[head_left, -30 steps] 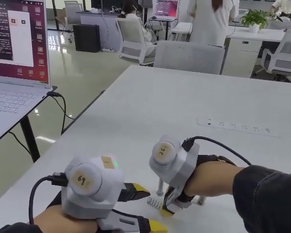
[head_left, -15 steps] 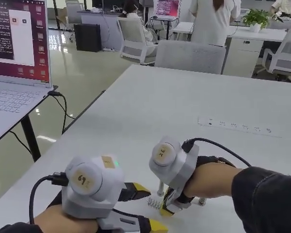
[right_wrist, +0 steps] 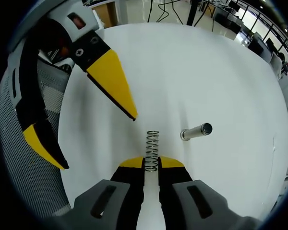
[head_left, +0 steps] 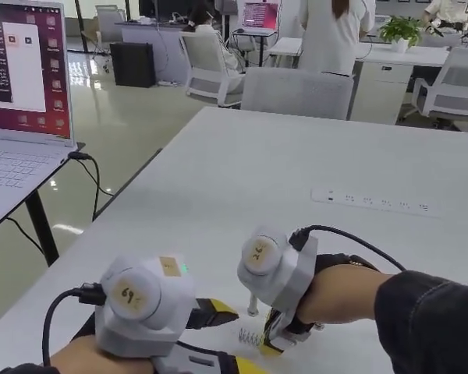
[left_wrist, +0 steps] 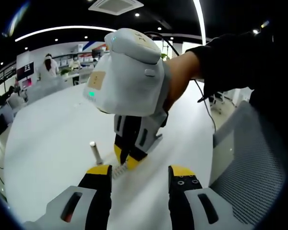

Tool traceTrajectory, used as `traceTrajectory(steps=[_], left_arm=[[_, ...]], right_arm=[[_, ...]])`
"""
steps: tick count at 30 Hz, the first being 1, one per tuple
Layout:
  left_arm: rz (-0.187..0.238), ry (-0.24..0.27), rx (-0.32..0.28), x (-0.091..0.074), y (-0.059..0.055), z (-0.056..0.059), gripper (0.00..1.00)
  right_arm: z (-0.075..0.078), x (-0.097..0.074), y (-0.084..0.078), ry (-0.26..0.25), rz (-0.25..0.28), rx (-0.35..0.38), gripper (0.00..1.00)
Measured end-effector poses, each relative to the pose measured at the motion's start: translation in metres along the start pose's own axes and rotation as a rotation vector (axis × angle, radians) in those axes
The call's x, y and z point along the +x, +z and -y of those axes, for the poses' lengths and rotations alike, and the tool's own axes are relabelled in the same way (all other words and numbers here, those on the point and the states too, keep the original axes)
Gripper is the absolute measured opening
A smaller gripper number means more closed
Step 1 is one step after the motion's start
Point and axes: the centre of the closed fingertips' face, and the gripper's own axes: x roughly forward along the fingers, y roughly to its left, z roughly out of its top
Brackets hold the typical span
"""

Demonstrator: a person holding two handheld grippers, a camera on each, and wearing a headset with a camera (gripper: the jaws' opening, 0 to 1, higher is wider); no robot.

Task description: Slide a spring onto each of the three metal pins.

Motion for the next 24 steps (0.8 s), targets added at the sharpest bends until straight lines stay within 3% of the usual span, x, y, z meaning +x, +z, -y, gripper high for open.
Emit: traceTrajectory(steps=[11,24], left_arm=[[0.001,0.0,0.013,0.002,0.001,0.0,0.4],[0.003,-0.001,0.024,0.003,0.002,0.0,0.38]], right_arm=[[0.0,-0.022,-0.005,0.003,0.029,0.003,0.07],[-0.017,-0.043,-0.005,0.032,0.03,-0.074,0.07]])
